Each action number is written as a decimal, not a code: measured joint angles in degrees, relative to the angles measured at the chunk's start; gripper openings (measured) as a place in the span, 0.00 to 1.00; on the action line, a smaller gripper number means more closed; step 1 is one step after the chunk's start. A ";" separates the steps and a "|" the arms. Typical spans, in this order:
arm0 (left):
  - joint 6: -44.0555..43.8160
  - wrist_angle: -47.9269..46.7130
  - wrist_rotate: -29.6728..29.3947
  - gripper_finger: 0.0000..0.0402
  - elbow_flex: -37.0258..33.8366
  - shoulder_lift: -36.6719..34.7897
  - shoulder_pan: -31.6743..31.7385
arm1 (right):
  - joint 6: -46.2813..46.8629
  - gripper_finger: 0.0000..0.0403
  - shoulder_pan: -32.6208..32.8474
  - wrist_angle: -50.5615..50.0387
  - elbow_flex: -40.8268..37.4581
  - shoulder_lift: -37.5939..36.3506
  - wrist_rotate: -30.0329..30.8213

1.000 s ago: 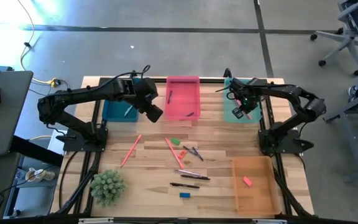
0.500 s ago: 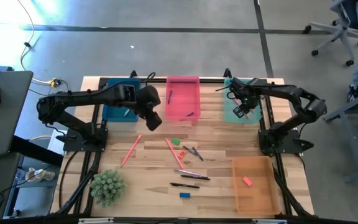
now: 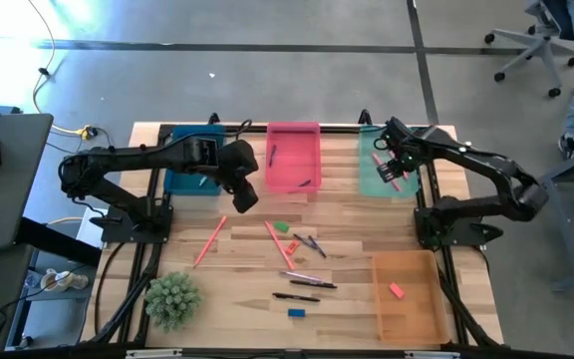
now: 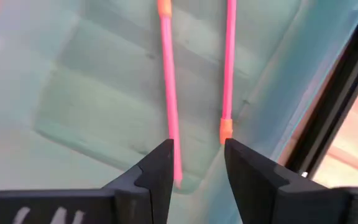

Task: Sort crayons/erasers/pens/pencils in bins
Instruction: Put the green eraser into the orange bin

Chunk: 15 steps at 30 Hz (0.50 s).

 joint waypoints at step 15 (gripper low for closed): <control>16.37 13.75 -0.17 0.45 0.03 8.21 -2.75 | 4.17 0.34 0.01 1.47 0.00 -8.27 -0.83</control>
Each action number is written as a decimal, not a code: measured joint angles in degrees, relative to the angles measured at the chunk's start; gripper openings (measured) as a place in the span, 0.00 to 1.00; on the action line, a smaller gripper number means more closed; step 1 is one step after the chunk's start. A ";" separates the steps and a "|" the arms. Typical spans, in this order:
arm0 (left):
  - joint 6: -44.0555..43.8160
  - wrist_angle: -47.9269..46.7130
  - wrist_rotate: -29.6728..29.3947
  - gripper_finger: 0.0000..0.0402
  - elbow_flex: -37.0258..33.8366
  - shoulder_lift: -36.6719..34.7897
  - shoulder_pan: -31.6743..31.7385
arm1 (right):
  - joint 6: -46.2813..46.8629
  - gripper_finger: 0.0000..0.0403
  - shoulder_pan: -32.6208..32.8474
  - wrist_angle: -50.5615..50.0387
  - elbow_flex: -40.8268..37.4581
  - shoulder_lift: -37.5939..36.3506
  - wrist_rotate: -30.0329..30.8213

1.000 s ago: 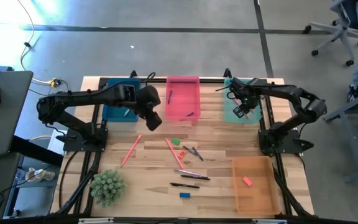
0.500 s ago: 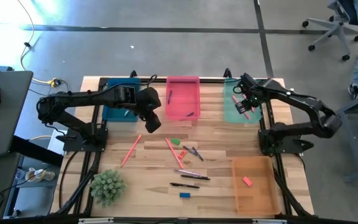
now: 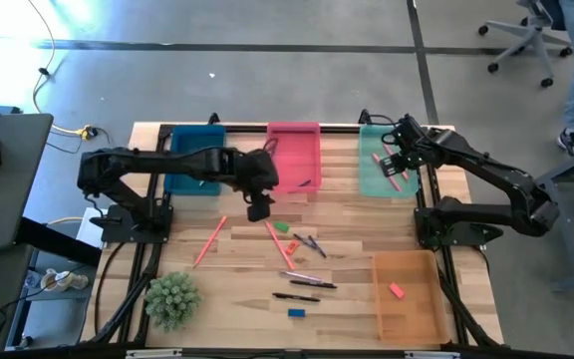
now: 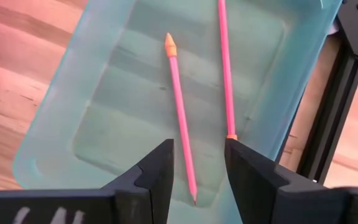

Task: Sort crayons/erasers/pens/pencils in bins
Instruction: Put the green eraser into the orange bin

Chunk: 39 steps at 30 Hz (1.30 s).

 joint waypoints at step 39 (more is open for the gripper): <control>7.19 8.80 -4.57 0.45 0.01 21.24 -8.81 | 0.04 0.34 -0.01 2.03 0.00 0.01 0.05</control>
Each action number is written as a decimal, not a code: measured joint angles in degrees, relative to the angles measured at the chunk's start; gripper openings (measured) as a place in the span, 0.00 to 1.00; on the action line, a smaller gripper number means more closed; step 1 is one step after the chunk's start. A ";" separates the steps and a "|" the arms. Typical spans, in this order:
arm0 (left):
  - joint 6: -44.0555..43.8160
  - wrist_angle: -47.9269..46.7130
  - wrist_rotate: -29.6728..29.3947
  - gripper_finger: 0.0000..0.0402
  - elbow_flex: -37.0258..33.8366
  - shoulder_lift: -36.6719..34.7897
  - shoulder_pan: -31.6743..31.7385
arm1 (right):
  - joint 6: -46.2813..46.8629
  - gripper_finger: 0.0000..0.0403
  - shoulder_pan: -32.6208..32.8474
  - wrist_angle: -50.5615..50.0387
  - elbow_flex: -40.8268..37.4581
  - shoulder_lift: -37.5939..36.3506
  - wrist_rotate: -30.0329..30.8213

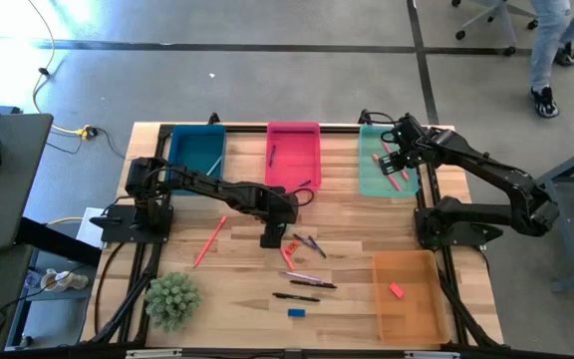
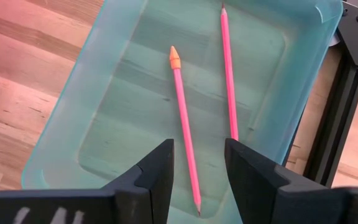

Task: Sort crayons/erasers/pens/pencils in bins
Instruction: Put the green eraser into the orange bin

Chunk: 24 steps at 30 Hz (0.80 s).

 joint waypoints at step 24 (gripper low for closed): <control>4.53 1.67 0.66 0.45 0.17 3.85 0.61 | 0.00 0.34 0.00 1.06 0.00 0.02 0.14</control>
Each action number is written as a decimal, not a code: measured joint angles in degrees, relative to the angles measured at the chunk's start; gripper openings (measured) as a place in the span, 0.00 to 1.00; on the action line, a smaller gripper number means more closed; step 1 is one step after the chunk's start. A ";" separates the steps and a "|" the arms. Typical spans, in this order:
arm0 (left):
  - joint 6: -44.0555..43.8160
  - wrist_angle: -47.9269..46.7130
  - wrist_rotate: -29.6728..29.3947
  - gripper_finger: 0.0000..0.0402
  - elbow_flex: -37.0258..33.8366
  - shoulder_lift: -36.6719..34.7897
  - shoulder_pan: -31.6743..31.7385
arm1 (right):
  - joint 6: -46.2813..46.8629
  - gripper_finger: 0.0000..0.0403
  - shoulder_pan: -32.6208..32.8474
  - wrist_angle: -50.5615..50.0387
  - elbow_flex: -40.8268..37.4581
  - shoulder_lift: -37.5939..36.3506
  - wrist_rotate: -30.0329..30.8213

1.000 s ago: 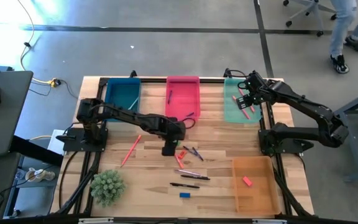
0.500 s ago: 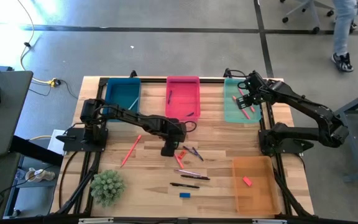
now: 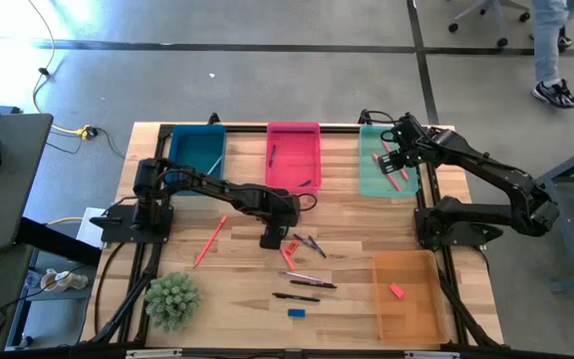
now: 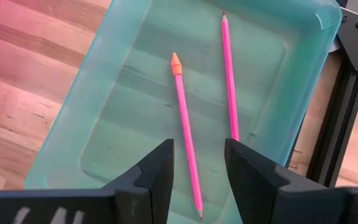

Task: Sort crayons/erasers/pens/pencils in bins
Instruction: Put the green eraser into the orange bin

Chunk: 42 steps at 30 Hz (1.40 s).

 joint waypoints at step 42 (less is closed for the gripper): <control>2.24 -0.19 -0.85 0.13 -0.39 -2.59 0.03 | 3.60 0.34 9.68 6.76 0.00 -7.71 -17.51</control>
